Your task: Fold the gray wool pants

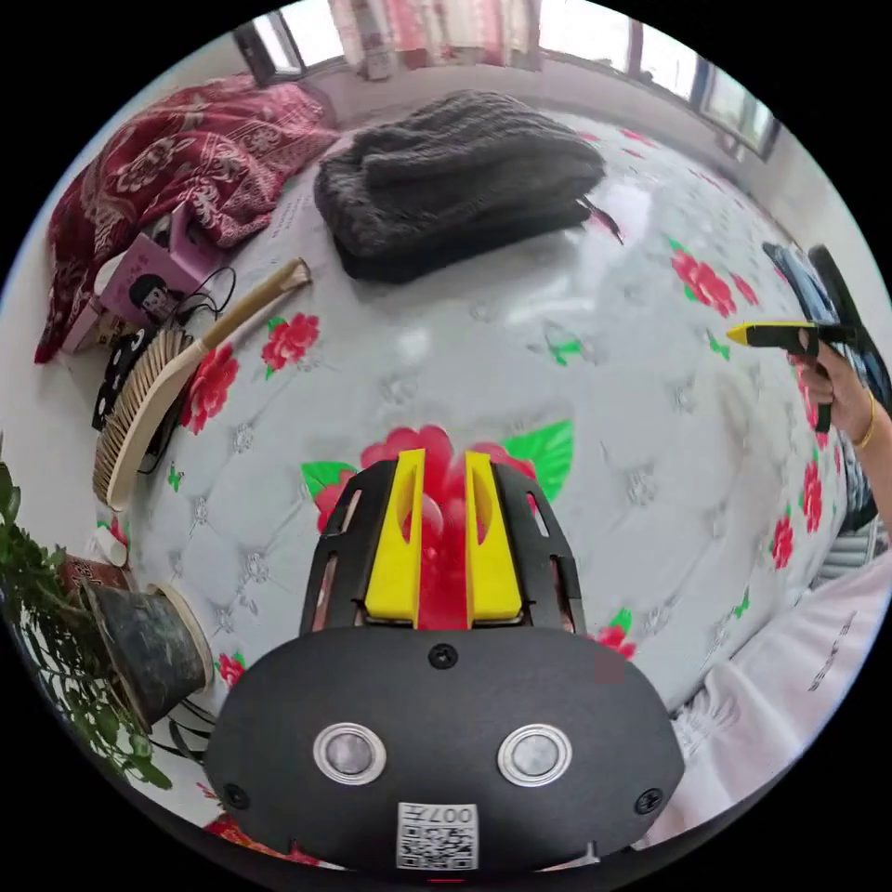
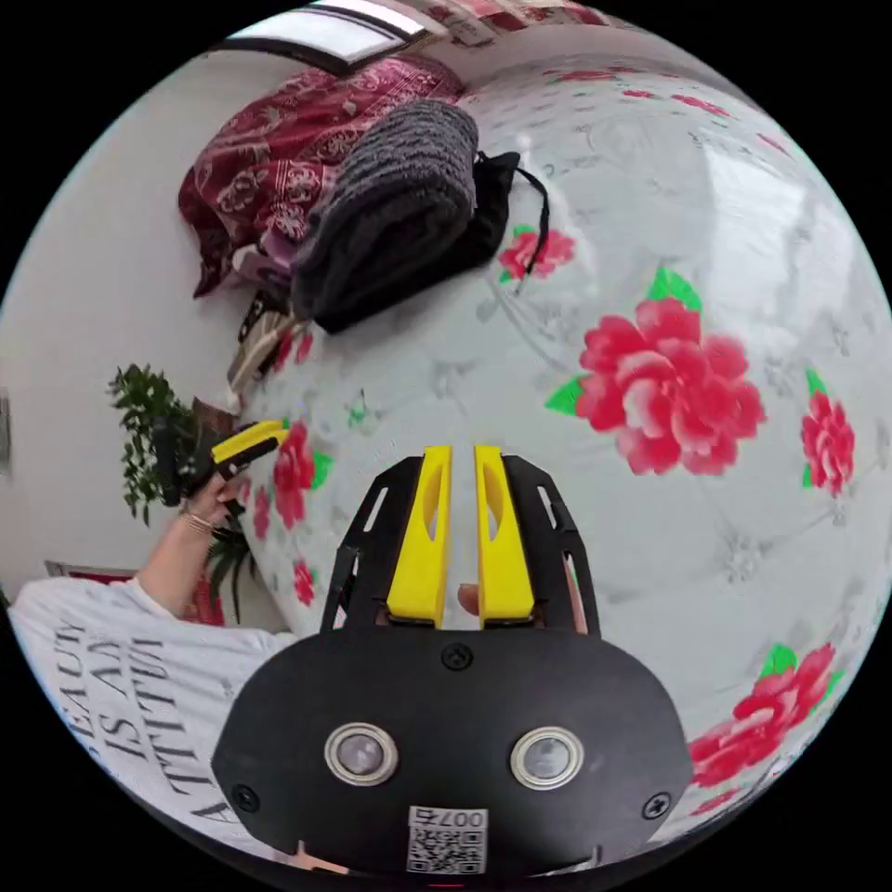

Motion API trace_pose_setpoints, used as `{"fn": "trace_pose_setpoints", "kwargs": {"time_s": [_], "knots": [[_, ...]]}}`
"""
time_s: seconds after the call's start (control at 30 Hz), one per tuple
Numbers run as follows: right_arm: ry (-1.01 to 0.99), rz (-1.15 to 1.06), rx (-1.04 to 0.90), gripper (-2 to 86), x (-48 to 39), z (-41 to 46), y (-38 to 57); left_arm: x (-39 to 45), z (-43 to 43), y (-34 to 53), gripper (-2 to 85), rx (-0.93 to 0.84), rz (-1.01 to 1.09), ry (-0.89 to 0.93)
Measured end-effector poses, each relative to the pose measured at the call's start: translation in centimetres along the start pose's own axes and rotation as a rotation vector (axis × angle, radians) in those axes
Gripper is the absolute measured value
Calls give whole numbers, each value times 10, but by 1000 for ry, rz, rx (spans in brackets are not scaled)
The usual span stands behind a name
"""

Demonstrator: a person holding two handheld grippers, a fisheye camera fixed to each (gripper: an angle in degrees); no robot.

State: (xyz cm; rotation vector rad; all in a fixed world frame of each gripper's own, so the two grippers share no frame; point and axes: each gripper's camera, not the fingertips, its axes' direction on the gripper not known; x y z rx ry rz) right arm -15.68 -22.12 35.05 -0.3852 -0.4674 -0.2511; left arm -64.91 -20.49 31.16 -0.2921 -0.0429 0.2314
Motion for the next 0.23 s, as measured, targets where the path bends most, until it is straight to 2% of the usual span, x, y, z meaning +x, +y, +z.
{"fn": "trace_pose_setpoints", "kwargs": {"time_s": [0.1, 0.23], "knots": [[254, -47, -120, 41, -10, -9, 89, 75, -11, 33, 64, -38, 121, 36], [361, -16, -148, 50, -22, -22, 157, 156, -21, 28, 62, -60, 224, 153]]}}
